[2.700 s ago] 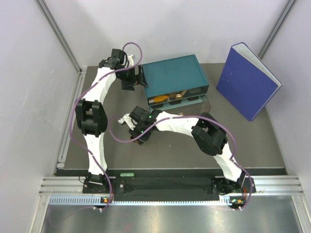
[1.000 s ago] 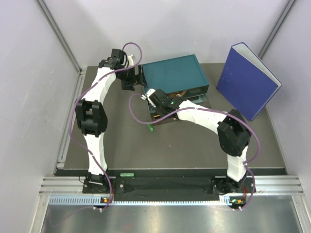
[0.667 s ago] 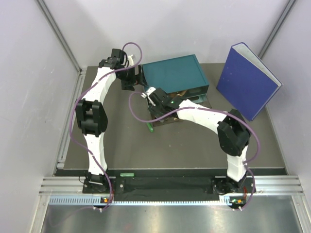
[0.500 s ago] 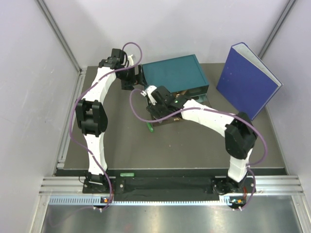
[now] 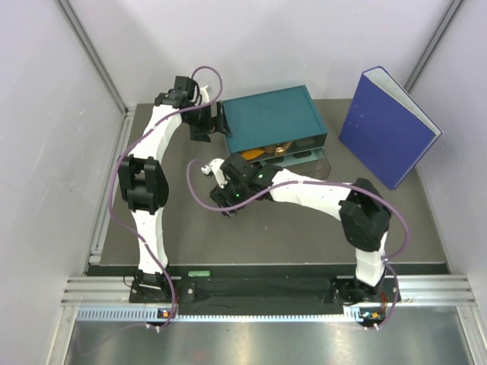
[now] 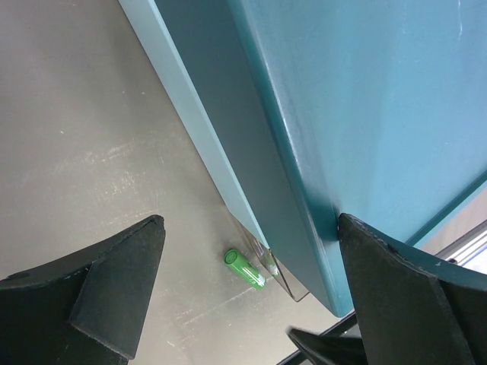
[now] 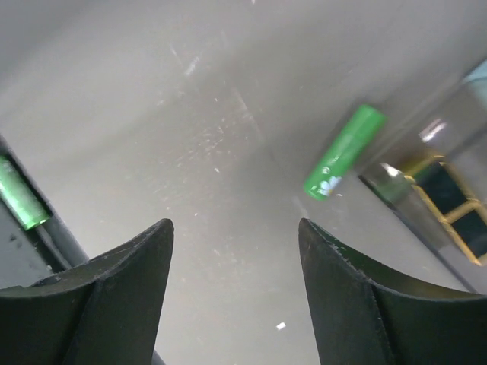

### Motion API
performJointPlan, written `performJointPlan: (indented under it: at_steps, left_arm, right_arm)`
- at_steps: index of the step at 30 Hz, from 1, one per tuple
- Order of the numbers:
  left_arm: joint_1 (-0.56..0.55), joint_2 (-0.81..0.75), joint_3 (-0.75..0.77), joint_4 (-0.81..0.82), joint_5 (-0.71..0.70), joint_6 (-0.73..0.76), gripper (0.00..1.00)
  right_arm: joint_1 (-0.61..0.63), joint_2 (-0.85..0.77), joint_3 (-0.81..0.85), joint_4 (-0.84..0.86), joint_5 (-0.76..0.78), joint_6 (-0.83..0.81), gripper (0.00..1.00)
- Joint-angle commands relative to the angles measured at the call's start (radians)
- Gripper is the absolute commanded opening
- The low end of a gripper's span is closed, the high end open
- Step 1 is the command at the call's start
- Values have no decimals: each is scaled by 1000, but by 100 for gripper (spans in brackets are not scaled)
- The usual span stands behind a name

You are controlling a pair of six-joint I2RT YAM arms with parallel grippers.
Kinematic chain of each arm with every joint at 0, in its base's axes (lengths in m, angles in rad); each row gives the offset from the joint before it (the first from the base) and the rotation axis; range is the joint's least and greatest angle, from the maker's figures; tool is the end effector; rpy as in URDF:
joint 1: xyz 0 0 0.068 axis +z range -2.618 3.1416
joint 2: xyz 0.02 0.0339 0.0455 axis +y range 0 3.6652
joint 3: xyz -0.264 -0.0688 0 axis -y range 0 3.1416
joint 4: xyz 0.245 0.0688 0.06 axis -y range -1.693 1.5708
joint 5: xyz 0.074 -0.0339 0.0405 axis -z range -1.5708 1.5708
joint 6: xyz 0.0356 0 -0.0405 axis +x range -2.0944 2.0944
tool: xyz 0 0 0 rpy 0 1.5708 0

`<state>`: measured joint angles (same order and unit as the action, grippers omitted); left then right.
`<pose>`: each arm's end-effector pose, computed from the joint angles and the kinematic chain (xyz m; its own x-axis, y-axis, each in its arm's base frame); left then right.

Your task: Organize the makeup

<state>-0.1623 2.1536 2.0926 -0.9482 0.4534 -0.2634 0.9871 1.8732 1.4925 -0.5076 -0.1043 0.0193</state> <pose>0.4613 -0.0913 0.2892 -0.9042 -0.0891 -0.4176 0.1450 0.8558 -0.4966 0.2269 0.3503 0.2453 -0.4443 -0.6379 -0.6291 -0.8577 0.5057 0.0929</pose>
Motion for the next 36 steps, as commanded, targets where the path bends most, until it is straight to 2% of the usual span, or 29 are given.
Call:
performJointPlan:
  at_steps: [1, 7, 16, 23, 27, 33, 35, 36]
  left_arm:
    - [30, -1, 17, -29, -75, 27, 99]
    - [30, -5, 9, -26, -70, 29, 99]
    - [30, -15, -14, -20, -65, 32, 99]
    - [30, -14, -11, -14, -62, 32, 99]
    - [30, -12, -11, -12, -67, 35, 99]
    - [32, -5, 0, -12, -65, 33, 99]
    - [32, -3, 3, -14, -67, 33, 99]
    - [32, -3, 3, -14, -65, 32, 99]
  right_arm:
    - [5, 70, 57, 32, 9, 50, 67]
    - [7, 175, 161, 8, 98, 74, 72]
    - [15, 242, 206, 15, 281, 117, 78]
    - [13, 346, 305, -71, 307, 133, 80]
    - [10, 411, 362, -132, 266, 137, 80]
    - [-2, 425, 344, -154, 200, 139, 76]
    - [-4, 416, 325, -154, 189, 137, 69]
    - [-7, 409, 309, -154, 180, 136, 63]
